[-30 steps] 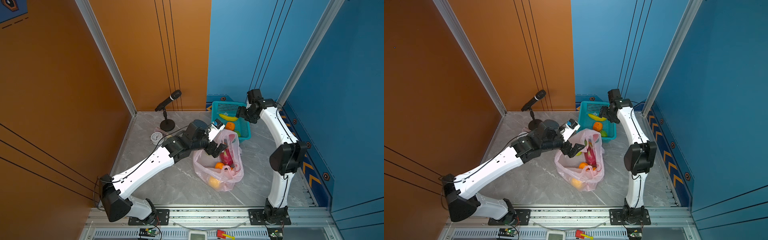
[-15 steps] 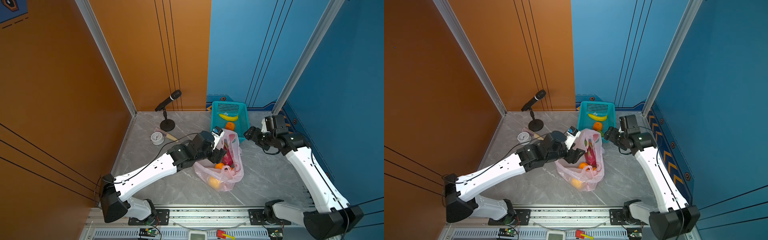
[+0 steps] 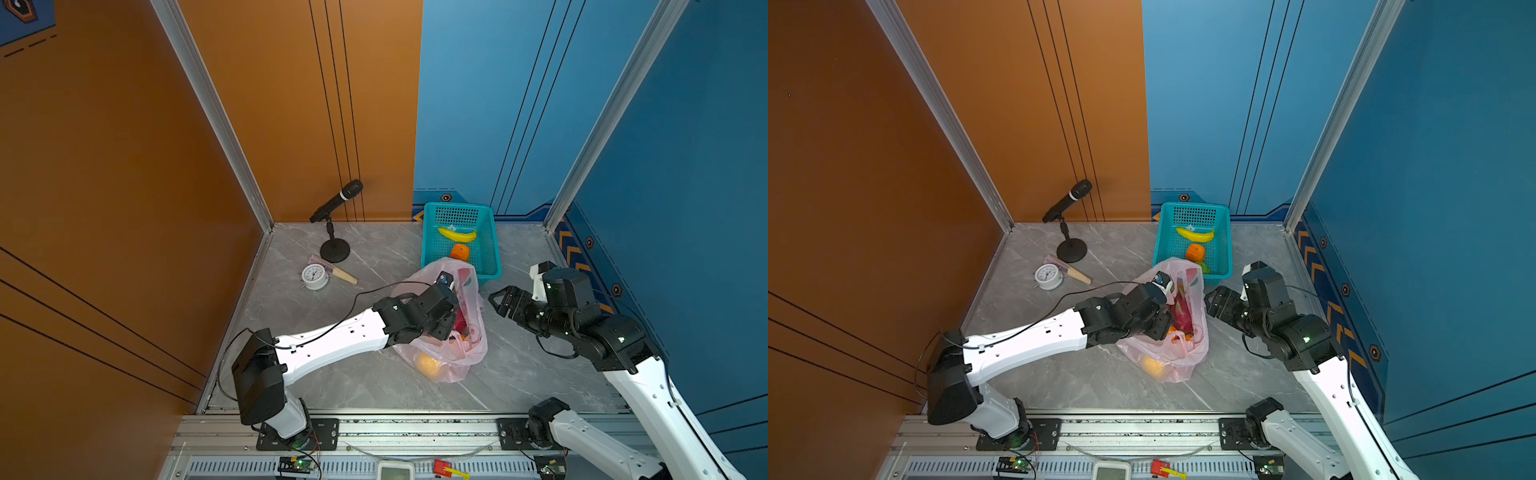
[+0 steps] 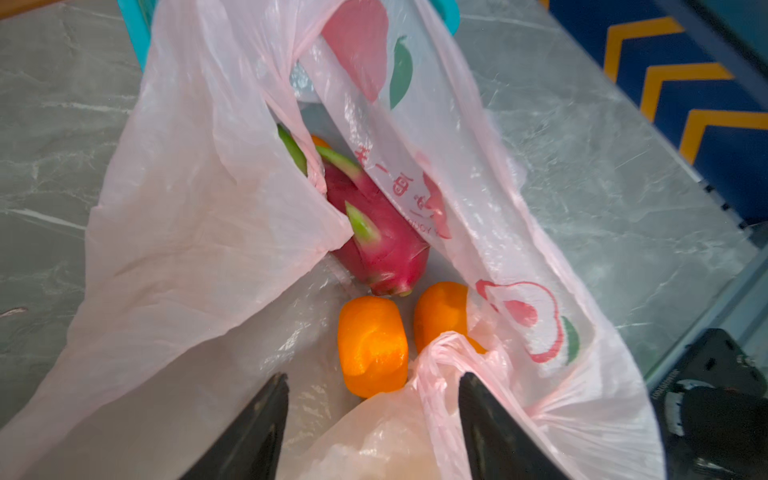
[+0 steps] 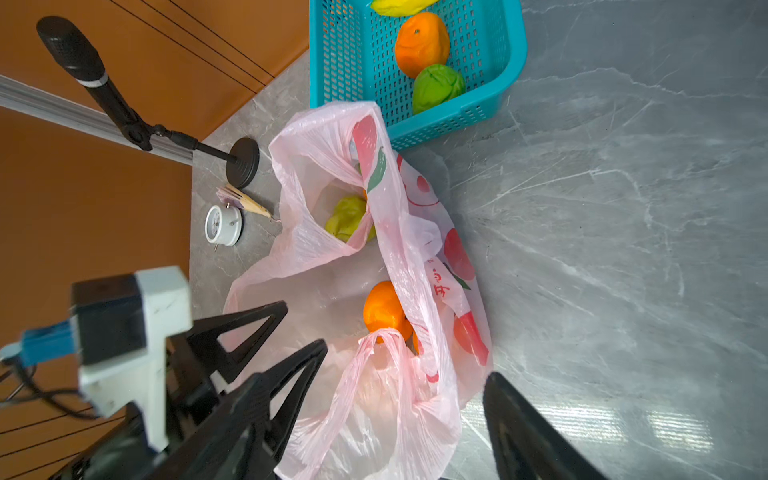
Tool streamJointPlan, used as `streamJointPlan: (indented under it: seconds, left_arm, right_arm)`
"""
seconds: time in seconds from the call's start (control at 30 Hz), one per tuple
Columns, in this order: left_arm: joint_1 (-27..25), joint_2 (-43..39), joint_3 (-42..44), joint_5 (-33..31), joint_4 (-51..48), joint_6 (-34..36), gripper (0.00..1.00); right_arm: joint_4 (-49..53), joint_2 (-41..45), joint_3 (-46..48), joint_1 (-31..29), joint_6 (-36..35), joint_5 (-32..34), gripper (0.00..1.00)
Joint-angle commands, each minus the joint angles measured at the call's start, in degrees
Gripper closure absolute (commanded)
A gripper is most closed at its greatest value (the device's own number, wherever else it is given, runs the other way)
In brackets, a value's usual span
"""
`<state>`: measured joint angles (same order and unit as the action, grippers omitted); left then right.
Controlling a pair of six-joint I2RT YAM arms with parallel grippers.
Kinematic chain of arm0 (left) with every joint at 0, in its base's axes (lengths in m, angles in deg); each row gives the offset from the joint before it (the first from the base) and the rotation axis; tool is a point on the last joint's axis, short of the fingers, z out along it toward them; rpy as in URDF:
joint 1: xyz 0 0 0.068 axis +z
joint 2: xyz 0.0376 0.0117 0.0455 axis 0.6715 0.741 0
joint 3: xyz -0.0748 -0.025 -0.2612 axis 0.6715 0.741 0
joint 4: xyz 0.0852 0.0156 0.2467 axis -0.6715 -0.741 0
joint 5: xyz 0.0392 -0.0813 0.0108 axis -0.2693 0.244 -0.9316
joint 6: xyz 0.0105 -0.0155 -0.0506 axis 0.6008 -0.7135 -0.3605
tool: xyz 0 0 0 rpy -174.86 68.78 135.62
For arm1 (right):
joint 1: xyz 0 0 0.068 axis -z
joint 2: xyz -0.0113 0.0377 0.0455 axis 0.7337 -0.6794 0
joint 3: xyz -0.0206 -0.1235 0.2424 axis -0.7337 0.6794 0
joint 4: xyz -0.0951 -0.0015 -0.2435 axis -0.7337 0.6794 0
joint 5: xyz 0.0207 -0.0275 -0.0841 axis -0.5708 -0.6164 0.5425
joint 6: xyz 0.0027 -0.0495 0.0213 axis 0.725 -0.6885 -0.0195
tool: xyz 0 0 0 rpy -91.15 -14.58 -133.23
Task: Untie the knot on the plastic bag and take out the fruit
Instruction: 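Lower the left gripper into the bag and grasp the yellow-green fruit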
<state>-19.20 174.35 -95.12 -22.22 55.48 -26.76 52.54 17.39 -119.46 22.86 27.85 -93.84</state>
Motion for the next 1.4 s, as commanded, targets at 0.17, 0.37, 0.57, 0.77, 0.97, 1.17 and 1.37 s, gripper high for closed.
streamJointPlan:
  seconds: [0.17,0.37,0.57,0.77,0.97,1.17,1.37]
  left_arm:
    - [4.0,9.2,-8.8,-3.7,-10.7,3.0,0.36]
    - [6.0,15.1,-13.5,-6.2,-12.2,6.7,0.36]
    - [8.1,19.5,-17.5,-6.8,-12.5,10.0,0.35]
    - [10.8,22.9,-20.2,-5.1,-12.4,10.9,0.29]
    - [13.4,26.6,-23.0,1.7,-11.4,12.8,0.24]
    - [14.8,29.8,-25.3,3.8,-11.2,13.5,0.20]
    - [15.7,32.0,-25.7,5.3,-10.8,14.2,0.15]
  right_arm:
    - [2.5,1.4,-0.2,-0.9,0.8,3.6,0.18]
    - [3.3,0.9,-1.5,-0.9,-0.2,4.1,0.18]
    - [3.7,1.6,-1.5,-0.9,-0.2,5.3,0.18]
    - [4.3,1.2,-2.2,-1.0,-0.6,5.6,0.18]
    - [5.1,1.2,-2.6,-1.0,-0.3,5.2,0.17]
    - [6.0,1.1,-3.3,-1.0,-0.8,5.4,0.17]
    - [6.1,0.6,-4.2,-1.1,-0.7,5.4,0.17]
